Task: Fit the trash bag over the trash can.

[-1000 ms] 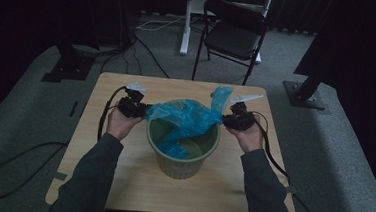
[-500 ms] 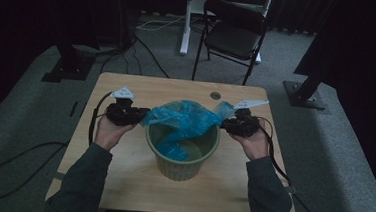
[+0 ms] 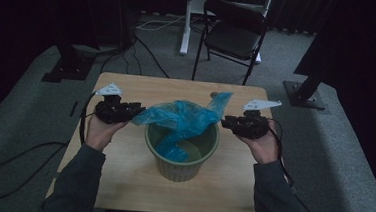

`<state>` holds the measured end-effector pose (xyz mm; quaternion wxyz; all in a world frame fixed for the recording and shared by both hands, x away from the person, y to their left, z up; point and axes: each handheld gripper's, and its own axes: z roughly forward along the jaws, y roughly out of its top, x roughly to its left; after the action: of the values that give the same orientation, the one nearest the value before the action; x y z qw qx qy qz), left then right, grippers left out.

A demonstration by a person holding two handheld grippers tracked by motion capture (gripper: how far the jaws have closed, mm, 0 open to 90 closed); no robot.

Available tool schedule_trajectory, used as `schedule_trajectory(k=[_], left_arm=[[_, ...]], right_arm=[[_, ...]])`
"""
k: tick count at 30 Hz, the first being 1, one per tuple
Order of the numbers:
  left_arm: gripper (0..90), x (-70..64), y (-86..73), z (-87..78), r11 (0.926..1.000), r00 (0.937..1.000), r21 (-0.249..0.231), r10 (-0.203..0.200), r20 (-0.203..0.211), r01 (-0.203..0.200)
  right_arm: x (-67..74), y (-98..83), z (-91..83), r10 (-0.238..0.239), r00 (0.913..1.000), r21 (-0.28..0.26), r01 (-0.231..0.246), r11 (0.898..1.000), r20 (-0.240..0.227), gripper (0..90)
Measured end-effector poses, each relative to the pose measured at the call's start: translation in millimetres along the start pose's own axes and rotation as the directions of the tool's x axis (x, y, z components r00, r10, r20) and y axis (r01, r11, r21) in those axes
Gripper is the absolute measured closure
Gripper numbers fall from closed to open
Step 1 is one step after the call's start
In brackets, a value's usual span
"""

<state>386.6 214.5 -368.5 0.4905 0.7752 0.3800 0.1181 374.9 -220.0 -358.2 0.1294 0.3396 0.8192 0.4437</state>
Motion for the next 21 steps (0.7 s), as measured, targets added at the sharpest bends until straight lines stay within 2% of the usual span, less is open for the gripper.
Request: schedule_trajectory(k=[4,12,18,21], left_arm=[[64.8,-2.2,0.7,0.6,1.0000,1.0000,0.003,0.008,0.003,-0.008],[65.6,-4.6,-1.3,5.3,0.9995,0.9997,0.022,0.020,0.012,-0.020],[66.3,-6.4,-1.7,6.5,0.9994,0.9994,0.024,0.026,0.023,-0.026],[66.4,-6.9,-1.7,6.5,0.9994,0.9993,0.023,0.025,0.026,-0.026]], right_arm=[[4.2,7.3,-5.3,-0.015,0.9999,-0.029,0.014,0.999,-0.002,71.0],[10.9,23.9,-3.2,-0.044,0.9990,-0.068,0.044,0.997,0.002,68.8],[13.8,35.3,3.3,-0.057,0.9984,-0.092,0.056,0.994,-0.009,64.7],[14.1,38.0,7.7,-0.063,0.9979,-0.085,0.062,0.994,-0.014,63.3]])
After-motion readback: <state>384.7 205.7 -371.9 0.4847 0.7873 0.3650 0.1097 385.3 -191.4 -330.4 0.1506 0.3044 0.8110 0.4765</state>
